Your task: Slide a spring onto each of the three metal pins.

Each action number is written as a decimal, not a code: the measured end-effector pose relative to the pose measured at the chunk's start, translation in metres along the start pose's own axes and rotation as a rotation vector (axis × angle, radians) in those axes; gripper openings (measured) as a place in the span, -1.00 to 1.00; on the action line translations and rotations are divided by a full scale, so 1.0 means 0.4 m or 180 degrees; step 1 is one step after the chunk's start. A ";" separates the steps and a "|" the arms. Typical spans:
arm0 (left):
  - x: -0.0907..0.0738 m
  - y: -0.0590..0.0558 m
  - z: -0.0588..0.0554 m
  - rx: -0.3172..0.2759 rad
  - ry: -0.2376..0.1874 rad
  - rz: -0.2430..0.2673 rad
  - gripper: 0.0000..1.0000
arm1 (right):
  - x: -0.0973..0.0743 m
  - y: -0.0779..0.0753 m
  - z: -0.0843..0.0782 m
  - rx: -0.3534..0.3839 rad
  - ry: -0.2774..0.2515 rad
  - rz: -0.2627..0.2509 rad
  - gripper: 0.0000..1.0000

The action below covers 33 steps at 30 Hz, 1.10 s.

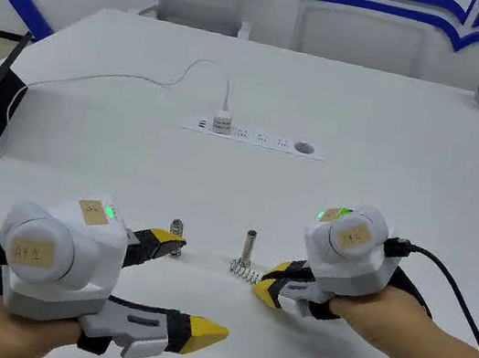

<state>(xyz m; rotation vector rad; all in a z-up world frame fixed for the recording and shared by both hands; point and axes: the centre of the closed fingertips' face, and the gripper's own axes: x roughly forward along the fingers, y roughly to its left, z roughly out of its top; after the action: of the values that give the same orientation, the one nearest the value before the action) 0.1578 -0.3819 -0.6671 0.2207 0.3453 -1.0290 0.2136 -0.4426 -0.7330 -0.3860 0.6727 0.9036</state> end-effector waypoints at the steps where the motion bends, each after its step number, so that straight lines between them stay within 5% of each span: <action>1: 0.001 -0.001 -0.001 0.0003 0.0005 -0.0004 0.42 | -0.002 0.001 0.000 -0.0003 0.0003 0.0005 -0.77; 19: 0.042 -0.036 -0.006 0.0266 0.0137 -0.0221 0.31 | -0.098 0.057 0.004 -0.0200 0.0023 0.0265 -0.77; 33: 0.061 -0.061 -0.011 0.0459 0.0162 -0.0373 0.03 | -0.149 0.128 0.015 -0.0465 0.0098 0.0572 -0.77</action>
<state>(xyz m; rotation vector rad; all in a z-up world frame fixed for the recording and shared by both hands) 0.1473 -0.4120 -0.6807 0.3604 0.3333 -1.1669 0.1477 -0.4451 -0.6896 -0.4759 0.6793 1.1236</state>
